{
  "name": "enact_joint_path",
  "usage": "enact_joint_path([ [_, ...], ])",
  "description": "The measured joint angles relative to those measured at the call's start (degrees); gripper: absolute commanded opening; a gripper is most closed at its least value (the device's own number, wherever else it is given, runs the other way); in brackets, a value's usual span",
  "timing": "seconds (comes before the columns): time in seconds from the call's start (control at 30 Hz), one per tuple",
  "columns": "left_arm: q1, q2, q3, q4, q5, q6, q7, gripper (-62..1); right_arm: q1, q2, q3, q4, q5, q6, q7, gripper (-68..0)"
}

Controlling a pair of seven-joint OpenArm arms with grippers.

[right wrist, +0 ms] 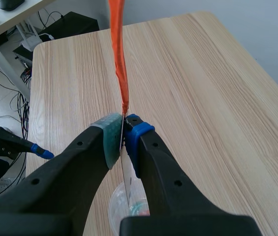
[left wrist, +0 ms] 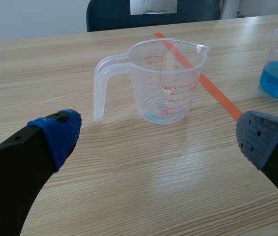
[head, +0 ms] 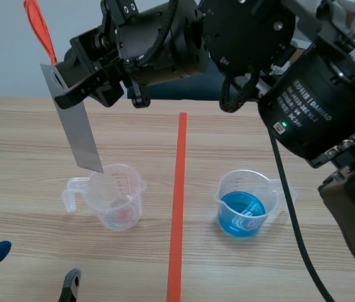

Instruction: Do the redox reaction experiment. move the plate over the left beaker

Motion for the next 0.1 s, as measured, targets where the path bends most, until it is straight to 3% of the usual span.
enact_joint_path([
  [0.1,0.0,0.0,0.0,0.0,0.0,0.0,0.0,1.4,0.0,0.0,0.0,0.0,0.0,0.0,0.0,-66.9],
])
